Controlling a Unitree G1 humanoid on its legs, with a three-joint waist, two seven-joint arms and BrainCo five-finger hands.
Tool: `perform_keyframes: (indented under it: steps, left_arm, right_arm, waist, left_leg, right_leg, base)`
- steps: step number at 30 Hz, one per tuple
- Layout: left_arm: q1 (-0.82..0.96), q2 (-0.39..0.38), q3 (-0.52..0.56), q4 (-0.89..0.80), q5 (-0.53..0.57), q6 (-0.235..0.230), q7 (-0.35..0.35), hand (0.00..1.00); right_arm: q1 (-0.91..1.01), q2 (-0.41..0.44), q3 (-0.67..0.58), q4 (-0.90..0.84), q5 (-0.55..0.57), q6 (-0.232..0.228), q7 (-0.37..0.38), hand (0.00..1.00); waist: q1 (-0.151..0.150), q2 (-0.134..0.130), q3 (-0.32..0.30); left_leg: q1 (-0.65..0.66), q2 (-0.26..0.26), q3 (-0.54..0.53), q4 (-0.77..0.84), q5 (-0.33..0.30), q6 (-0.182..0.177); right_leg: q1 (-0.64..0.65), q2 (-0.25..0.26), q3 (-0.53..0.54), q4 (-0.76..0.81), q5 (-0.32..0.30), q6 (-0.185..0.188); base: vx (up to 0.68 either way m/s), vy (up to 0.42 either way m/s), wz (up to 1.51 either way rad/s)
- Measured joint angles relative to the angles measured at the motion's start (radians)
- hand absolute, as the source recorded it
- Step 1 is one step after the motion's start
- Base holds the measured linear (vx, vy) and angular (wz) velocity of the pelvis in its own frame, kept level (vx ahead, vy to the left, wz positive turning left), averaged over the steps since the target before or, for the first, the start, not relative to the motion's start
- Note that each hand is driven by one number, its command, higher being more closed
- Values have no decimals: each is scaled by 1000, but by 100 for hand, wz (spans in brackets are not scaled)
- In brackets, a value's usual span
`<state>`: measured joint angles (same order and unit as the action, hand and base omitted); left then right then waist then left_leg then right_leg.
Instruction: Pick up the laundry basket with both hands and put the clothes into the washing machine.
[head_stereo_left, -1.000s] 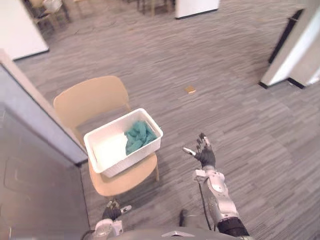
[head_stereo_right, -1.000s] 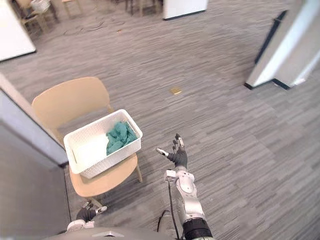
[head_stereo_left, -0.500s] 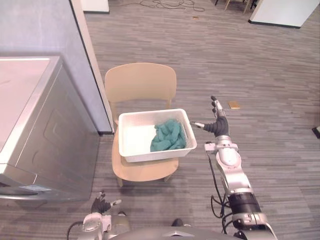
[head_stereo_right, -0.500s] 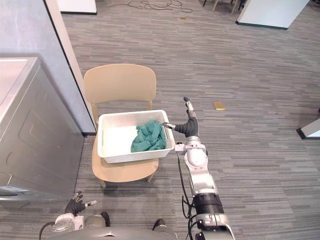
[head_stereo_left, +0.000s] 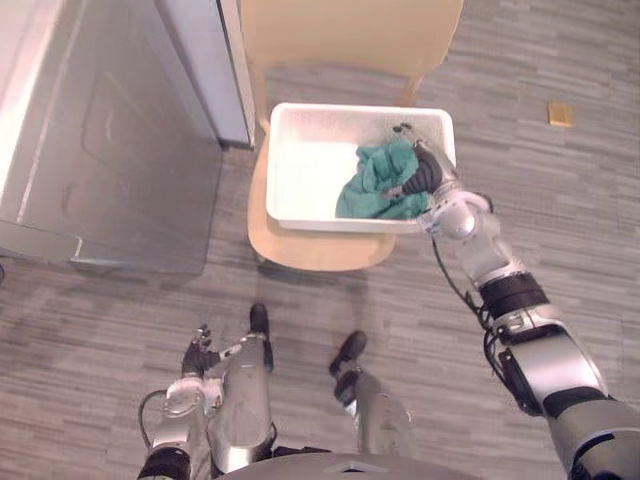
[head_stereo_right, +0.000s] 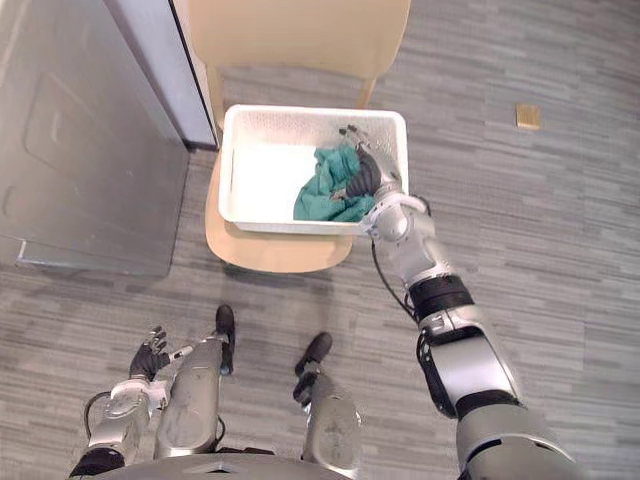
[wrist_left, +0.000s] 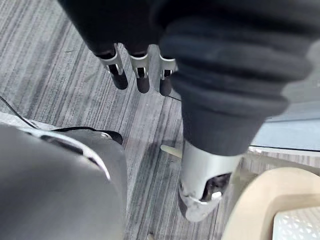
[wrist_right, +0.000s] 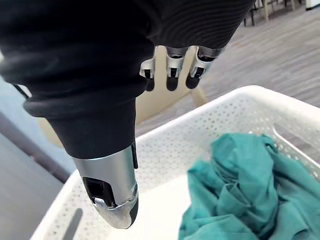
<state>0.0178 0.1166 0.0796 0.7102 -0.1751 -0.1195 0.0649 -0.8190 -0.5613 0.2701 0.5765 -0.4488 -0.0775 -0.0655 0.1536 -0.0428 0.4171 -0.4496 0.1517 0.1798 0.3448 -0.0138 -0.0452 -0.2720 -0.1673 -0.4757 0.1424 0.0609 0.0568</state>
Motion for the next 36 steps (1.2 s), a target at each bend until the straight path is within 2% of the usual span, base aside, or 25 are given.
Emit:
perform_keyframes:
  steps: [5, 10, 18, 25, 30, 31, 32, 34, 36]
  left_arm:
    - [-20, 1, -1, -14, -45, -2, 30, 0]
    - [-59, -20, -1, -30, -106, -10, 54, 0]
    - [-125, -62, 11, -74, -177, -16, 66, 0]
    - [-147, -94, 24, -111, -217, -19, 64, 0]
    - [-150, -99, -12, -148, -247, -20, 64, 0]
    - [-151, -99, -14, -156, -255, -22, 63, 0]
    - [-151, -117, -25, -230, -296, -48, 58, 0]
    - [-151, -125, -24, -240, -304, -56, 58, 0]
    - [-151, -132, -25, -243, -305, -56, 58, 0]
  right_arm:
    - [-120, -27, 42, 117, -57, 21, -1, 0]
    - [-210, -30, 113, 205, -68, 42, 4, 0]
    - [-278, -26, 193, 253, -48, 46, 52, 0]
    - [-327, -6, 198, 349, -30, 74, 104, 0]
    - [-348, -8, 199, 409, -68, 81, 83, 0]
    - [-351, -8, 200, 412, -69, 80, 78, 100]
    - [-366, -9, 238, 423, 14, 79, 76, 100]
    - [-372, -10, 234, 422, 114, 69, 76, 100]
    - [-374, -4, 222, 423, 150, 60, 77, 100]
  waist:
    - [10, -2, 33]
    - [27, -4, 37]
    - [31, -20, 49]
    - [26, -27, 55]
    - [26, -27, 55]
    - [22, -27, 55]
    - [15, -27, 55]
    - [14, -27, 55]
    - [14, -27, 55]
  left_leg:
    - [-64, 7, -2, -2, 18, 0]
    - [-127, 19, 7, -15, 37, 1]
    - [-204, 49, 12, -14, 50, -11]
    - [-214, 52, 6, -53, 73, -17]
    - [-231, 48, 0, -91, 102, -24]
    - [-235, 48, -2, -95, 105, -25]
    - [-236, 46, -7, -151, 128, -31]
    - [-235, 45, -4, -175, 149, -32]
    - [-230, 45, -3, -189, 166, -37]
  right_leg:
    - [-56, 11, 0, -23, 30, -14]
    - [-113, 26, -1, -58, 64, -25]
    - [-173, 54, -2, -94, 92, -43]
    - [-186, 66, -9, -114, 98, -46]
    - [-215, 68, -12, -119, 103, -46]
    - [-219, 69, -13, -119, 104, -45]
    - [-238, 70, -17, -119, 105, -45]
    - [-250, 71, -17, -119, 105, -46]
    - [-252, 74, -17, -119, 105, -46]
  base:
    - [-52, -10, -5]
    - [-49, -16, -5]
    - [-20, -8, -8]
    - [47, -8, 1]
    - [47, -11, 4]
    - [83, -46, 10]
    - [71, -48, 9]
    - [63, -47, 4]
    - [40, -30, 0]
